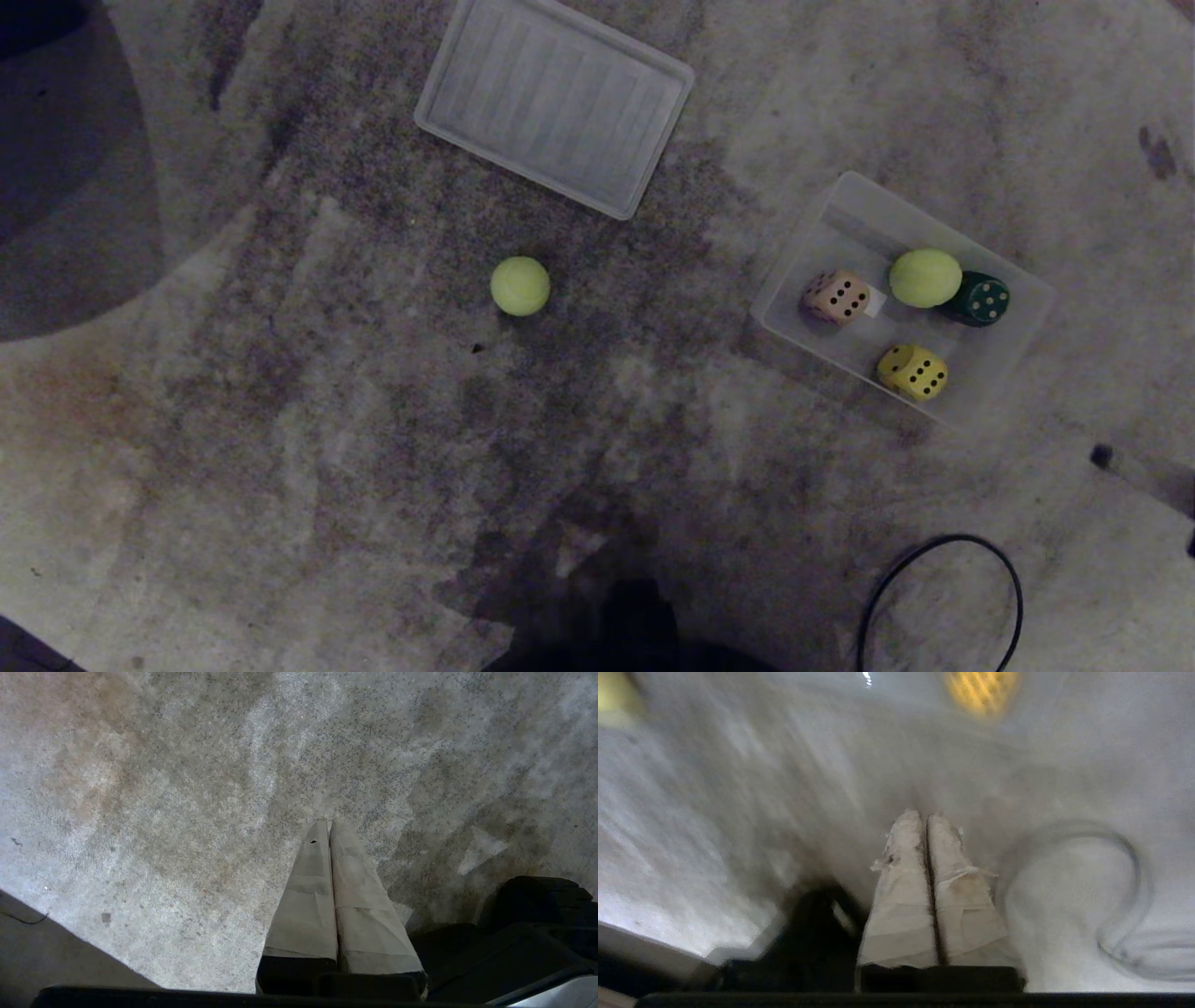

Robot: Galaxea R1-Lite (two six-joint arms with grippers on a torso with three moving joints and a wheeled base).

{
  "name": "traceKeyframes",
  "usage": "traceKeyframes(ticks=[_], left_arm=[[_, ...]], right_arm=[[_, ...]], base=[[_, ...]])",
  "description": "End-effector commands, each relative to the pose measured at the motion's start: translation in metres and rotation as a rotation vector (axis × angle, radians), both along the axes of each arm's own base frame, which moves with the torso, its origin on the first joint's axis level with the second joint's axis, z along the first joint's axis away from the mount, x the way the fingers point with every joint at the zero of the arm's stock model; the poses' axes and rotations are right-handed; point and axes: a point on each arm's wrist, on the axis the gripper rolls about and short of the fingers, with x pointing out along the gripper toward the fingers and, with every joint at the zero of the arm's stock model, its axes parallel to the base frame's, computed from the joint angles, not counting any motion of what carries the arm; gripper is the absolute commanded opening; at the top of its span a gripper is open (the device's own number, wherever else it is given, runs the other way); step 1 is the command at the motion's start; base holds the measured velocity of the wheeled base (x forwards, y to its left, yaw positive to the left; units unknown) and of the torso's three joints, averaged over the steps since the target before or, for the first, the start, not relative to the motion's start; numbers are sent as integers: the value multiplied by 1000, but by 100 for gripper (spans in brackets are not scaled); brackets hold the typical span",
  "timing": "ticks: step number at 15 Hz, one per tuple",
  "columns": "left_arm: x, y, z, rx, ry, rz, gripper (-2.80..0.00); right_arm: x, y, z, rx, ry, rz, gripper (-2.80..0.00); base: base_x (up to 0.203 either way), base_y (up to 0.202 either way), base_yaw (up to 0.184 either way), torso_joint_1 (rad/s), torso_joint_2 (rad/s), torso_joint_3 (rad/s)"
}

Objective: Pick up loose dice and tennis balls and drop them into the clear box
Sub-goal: Pick up the ball on the floor

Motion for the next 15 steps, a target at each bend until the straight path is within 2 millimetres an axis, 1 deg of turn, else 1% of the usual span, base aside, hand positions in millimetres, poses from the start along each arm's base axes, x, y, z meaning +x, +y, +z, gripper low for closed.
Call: traceKeyframes(ticks=[1,2,3,5,7,9,10,12,15], left_arm=[[0,0,0,0,3,0,-280],[0,0,0,0,3,0,-280],[0,0,0,0,3,0,-280],[0,0,0,0,3,0,-280],[0,0,0,0,3,0,-280],[0,0,0,0,3,0,-280],[0,0,0,0,3,0,-280],[0,0,0,0,3,0,-280],[0,0,0,0,3,0,-280]], right_arm=[[-66,-11,-45,-88,-52,-88,-280],[-75,-12,-64,-134,-23,-139,-280],[-85,-12,-75,-160,-26,-161,-280],[-102,-12,-95,-187,-38,-132,-280],[-116,-12,-108,-209,-116,-126,-280],[-121,-13,-119,-227,-165,-137,-280],[-118,-13,-121,-230,-187,-149,-280],[-117,-13,-122,-246,-194,-122,-280],[-117,-13,-122,-225,-193,-134,-280]], base=[[0,0,0,0,0,0],[0,0,0,0,0,0],[0,0,0,0,0,0],[0,0,0,0,0,0],[0,0,0,0,0,0],[0,0,0,0,0,0],[0,0,0,0,0,0],[0,0,0,0,0,0],[0,0,0,0,0,0]])
